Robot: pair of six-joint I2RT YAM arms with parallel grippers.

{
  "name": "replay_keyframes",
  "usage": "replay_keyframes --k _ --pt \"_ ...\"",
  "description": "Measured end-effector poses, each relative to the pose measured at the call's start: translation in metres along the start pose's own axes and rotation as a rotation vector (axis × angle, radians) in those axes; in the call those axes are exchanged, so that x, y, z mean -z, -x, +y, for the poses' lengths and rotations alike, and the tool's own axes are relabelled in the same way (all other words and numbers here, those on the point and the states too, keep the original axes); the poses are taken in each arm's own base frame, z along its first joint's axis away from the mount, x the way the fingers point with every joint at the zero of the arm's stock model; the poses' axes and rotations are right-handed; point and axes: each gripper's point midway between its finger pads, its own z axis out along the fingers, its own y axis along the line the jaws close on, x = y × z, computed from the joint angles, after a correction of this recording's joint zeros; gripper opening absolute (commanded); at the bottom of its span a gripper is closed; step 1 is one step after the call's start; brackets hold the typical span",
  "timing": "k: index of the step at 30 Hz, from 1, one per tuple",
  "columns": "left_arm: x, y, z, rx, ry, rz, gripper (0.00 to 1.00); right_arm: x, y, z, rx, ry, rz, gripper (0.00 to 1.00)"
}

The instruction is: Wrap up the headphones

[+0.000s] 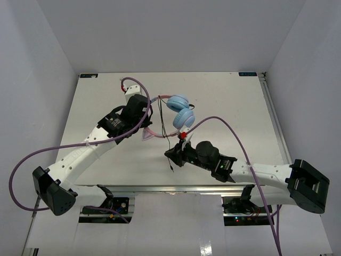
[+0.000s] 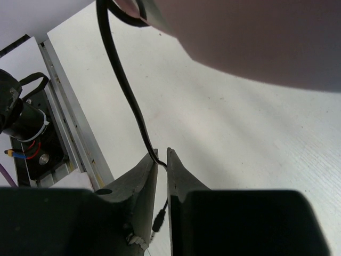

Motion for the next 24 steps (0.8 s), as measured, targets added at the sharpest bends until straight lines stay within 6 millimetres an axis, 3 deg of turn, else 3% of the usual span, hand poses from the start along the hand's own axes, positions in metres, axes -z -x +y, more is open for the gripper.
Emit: replay_keyframes --k 24 --pt "0.019 0.014 -0.018 0.088 -0.119 -0.027 0.00 -0.015 -0.017 0.000 0.033 0.025 -0.062 0.37"
